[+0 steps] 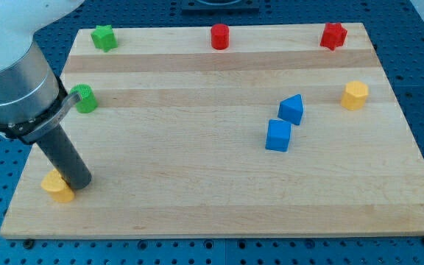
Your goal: Place the blue cube at the bottom center of the board
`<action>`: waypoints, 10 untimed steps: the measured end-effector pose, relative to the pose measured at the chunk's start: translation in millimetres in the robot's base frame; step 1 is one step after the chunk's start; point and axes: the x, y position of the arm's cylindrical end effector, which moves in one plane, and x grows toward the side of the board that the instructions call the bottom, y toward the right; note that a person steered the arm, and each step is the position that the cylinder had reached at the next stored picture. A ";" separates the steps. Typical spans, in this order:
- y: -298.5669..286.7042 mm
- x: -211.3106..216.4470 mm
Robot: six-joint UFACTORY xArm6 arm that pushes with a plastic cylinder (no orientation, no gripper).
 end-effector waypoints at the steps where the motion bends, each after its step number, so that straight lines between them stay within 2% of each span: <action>1: 27.1 -0.2; 4: 152.3 -8.4; 5: 176.6 -9.6; 10: 180.1 -94.5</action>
